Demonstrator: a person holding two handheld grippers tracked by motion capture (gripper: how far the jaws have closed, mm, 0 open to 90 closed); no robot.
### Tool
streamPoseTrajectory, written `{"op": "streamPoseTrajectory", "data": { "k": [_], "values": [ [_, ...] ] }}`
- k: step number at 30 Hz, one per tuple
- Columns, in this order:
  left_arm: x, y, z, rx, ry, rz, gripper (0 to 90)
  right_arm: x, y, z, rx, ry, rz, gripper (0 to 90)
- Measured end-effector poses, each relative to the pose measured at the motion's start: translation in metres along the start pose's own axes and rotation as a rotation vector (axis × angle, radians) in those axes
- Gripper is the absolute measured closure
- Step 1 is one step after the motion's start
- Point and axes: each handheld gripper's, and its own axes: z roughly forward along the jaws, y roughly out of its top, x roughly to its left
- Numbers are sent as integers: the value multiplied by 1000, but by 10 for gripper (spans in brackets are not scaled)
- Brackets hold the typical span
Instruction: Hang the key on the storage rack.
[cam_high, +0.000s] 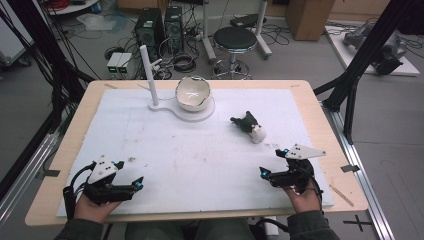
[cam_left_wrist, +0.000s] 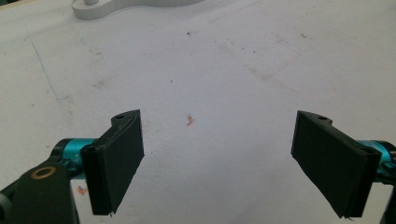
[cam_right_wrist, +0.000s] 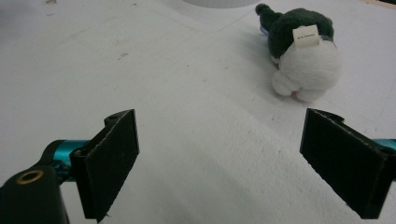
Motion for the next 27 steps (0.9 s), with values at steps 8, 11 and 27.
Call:
{"op": "streamPoseTrajectory", "data": {
  "k": [8, 11, 27],
  "values": [
    [2, -1, -2, 5, -4, -2, 174, -1, 0, 4, 9, -4, 4, 107],
    [2, -2, -3, 1, 1, 0, 174, -1, 0, 6, 12, -1, 2, 107],
    [1, -4, -6, -3, 3, 3, 174, -1, 3, 9, 16, -4, 10, 107]
  ]
}}
